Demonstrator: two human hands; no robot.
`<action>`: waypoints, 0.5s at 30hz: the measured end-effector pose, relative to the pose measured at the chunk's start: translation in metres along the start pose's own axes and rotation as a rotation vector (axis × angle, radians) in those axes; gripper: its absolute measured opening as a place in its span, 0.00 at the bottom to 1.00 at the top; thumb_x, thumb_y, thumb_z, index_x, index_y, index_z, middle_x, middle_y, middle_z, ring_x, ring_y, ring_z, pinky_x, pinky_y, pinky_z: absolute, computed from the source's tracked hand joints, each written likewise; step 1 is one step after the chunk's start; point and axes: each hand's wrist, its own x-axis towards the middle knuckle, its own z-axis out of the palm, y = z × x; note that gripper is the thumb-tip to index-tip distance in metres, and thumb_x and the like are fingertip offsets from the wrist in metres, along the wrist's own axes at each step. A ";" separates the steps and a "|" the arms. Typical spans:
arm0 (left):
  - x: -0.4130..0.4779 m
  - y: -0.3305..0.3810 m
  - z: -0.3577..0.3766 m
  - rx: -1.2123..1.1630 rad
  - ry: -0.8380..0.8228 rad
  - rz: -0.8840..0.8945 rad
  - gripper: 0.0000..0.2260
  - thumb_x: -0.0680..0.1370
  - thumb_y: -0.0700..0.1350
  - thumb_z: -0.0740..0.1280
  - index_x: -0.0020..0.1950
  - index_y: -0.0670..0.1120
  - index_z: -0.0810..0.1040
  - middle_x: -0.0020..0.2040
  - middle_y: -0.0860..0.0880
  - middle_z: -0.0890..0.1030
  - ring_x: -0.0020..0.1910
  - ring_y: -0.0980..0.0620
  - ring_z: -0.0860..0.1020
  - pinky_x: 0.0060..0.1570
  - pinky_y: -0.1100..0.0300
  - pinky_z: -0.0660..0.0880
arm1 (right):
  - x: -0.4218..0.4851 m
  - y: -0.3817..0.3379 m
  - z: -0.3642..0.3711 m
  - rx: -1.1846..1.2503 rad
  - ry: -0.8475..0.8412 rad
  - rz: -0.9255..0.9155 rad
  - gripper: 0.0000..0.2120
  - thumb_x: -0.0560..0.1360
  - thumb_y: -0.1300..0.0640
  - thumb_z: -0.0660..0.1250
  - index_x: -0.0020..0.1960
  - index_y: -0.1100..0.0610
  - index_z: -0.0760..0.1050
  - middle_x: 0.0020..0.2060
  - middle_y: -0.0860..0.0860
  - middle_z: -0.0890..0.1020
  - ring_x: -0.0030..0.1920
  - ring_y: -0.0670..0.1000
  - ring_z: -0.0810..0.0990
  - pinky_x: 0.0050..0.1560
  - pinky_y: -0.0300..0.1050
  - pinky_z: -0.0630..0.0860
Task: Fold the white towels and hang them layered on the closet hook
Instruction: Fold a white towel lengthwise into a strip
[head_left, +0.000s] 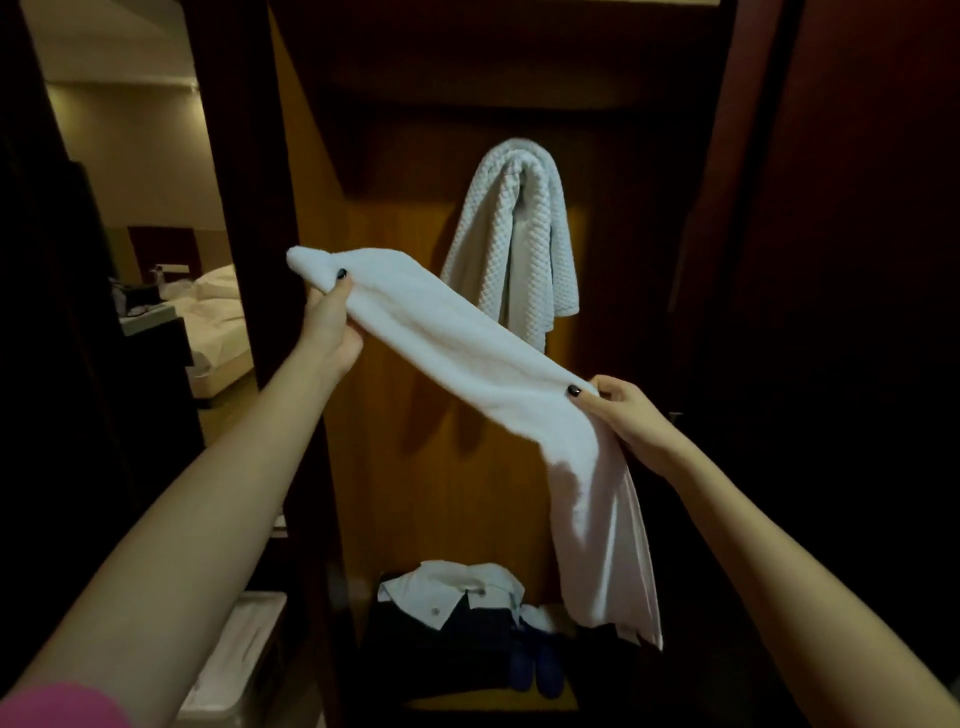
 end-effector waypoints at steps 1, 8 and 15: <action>0.007 -0.006 0.003 -0.013 0.000 0.002 0.20 0.84 0.42 0.59 0.76 0.45 0.63 0.68 0.43 0.75 0.62 0.48 0.77 0.54 0.55 0.78 | 0.010 0.001 -0.006 -0.070 0.035 -0.026 0.15 0.77 0.48 0.69 0.38 0.57 0.73 0.31 0.49 0.77 0.33 0.47 0.76 0.33 0.39 0.69; 0.083 -0.039 0.049 -0.150 0.042 0.031 0.19 0.83 0.41 0.59 0.74 0.45 0.64 0.63 0.46 0.77 0.56 0.51 0.79 0.44 0.59 0.79 | 0.105 -0.009 -0.058 -0.326 0.144 -0.087 0.22 0.78 0.46 0.67 0.35 0.62 0.70 0.29 0.53 0.67 0.30 0.50 0.65 0.32 0.45 0.59; 0.188 -0.034 0.090 -0.248 0.064 0.071 0.20 0.83 0.44 0.60 0.75 0.47 0.63 0.59 0.49 0.78 0.49 0.55 0.79 0.34 0.63 0.78 | 0.219 -0.071 -0.108 -0.239 0.155 -0.202 0.16 0.80 0.53 0.66 0.34 0.55 0.74 0.23 0.43 0.74 0.24 0.40 0.71 0.26 0.33 0.66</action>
